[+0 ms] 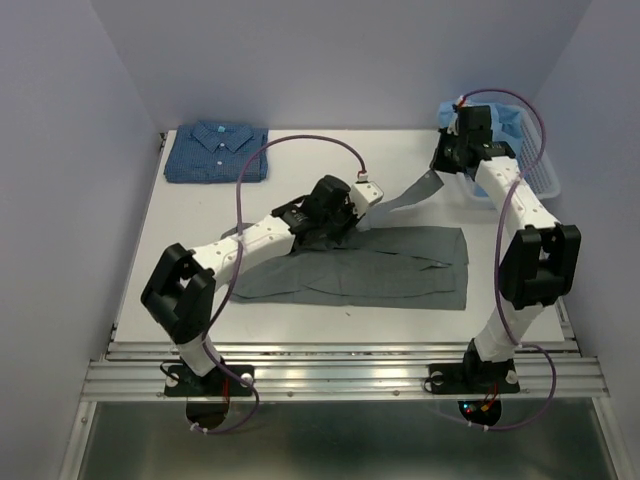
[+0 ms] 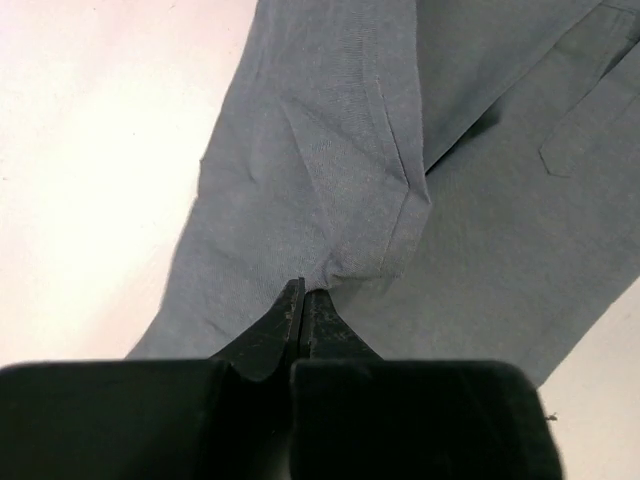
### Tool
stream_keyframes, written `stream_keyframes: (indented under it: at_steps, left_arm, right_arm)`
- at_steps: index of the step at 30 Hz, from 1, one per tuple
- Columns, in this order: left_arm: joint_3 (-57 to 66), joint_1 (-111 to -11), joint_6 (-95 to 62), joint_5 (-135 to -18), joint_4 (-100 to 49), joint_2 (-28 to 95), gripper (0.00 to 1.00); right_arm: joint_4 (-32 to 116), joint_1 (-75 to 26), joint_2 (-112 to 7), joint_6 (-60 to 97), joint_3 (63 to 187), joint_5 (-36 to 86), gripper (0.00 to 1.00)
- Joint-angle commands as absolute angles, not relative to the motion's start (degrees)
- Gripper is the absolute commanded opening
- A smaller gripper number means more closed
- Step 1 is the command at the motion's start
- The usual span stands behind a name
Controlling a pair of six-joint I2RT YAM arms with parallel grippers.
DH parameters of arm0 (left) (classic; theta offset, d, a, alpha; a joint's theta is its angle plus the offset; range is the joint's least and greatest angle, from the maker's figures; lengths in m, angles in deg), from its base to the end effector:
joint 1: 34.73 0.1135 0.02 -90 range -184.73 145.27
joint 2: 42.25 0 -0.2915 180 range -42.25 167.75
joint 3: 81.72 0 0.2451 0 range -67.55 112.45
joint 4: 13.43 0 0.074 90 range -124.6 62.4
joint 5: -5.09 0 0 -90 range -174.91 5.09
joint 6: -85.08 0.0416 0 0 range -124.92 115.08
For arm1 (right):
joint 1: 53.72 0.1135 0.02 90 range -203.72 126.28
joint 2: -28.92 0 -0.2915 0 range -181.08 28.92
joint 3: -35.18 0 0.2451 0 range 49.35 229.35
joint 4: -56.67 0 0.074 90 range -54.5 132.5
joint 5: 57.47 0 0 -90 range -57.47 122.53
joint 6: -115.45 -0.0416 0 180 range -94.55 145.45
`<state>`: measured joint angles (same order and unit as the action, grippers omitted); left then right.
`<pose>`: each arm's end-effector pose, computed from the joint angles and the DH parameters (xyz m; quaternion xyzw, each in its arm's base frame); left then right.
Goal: Fold and stack the long sleeve shirts
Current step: Fold the shirt
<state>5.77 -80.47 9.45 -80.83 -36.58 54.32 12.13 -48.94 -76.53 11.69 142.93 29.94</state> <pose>0.2722 -0.2836 0.3028 0.4531 0.7488 -0.1605 0.4563 0.4265 0.0375 0.3266 0.0624 0.9121 0.0856 0.3961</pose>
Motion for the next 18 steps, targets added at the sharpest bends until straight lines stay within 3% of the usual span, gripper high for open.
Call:
stream_keyframes:
  at_steps: [1,6,12,13,15,18]
  left_arm:
    - [2.68,-80.70,6.60,-79.55,-34.02,49.43,0.00]
    - [-3.19,-80.96,6.07,-75.96,-31.56,45.38,0.00]
    - [-10.40,-82.01,-0.07,-72.79,-28.49,45.29,0.02]
    - [-11.20,-82.45,-1.22,-72.35,-28.05,45.20,0.06]
    - [-13.75,-83.07,-3.24,-70.51,-25.94,44.59,0.30]
    - [-15.94,-84.56,-7.90,-70.15,-25.41,41.87,0.45]
  right_arm:
    - [5.34,-49.15,-70.50,10.60,140.67,35.33,0.01]
    - [-0.65,-49.15,-62.16,9.37,136.46,38.85,0.01]
    - [0.92,-49.15,-53.97,6.65,120.12,39.73,0.01]
    - [1.01,-49.15,-53.44,6.30,118.10,39.56,0.01]
    - [2.32,-49.15,-52.30,4.98,112.03,39.99,0.06]
    - [2.87,-49.15,-51.59,4.10,108.32,41.84,0.16]
